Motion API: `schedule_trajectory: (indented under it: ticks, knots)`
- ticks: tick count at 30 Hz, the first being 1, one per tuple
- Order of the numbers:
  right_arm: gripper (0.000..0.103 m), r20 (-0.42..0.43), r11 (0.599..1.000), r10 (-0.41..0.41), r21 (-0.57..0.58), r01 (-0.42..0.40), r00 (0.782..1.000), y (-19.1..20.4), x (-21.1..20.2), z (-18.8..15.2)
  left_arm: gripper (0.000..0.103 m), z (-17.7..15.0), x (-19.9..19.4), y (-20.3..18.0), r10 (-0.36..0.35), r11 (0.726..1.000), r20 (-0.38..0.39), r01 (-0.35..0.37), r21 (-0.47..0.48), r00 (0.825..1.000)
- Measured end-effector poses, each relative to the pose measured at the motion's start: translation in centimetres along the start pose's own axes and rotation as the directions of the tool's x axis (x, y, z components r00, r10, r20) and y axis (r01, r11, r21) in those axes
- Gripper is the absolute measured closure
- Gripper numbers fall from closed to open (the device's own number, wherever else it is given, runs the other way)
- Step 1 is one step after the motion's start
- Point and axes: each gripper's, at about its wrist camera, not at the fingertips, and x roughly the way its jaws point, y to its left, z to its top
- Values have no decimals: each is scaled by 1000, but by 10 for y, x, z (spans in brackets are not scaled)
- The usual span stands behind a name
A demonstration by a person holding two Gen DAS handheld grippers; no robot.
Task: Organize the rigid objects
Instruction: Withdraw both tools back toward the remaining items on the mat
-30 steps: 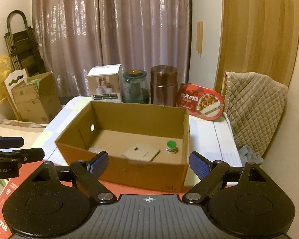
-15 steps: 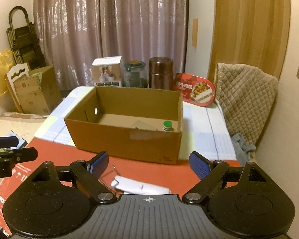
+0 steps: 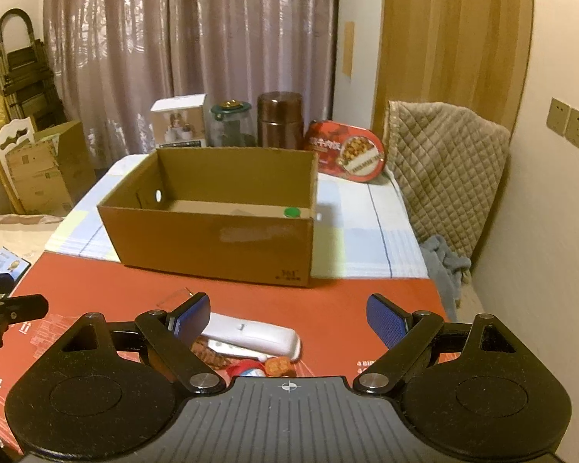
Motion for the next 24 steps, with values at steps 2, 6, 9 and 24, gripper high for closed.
schedule_trajectory:
  ticks: [2,6,9,24]
  knots:
    - [18,-6,1000,1,8,-1,1000,-4,4,-3,38,-2,5,-2,2,1000,-7,-2,3,1000]
    - [18,-5,999,11,32,-11,1000,-12,9,-13,38,-8,14,-5,7,1000,-15,-7,21,1000]
    - [18,-2,998,17,54,-17,1000,-18,15,-25,38,-15,23,-7,16,999,-19,-16,42,1000]
    - [18,-32,990,136,48,-134,990,-5,70,-95,38,-59,97,-1,-27,993,-77,35,109,997]
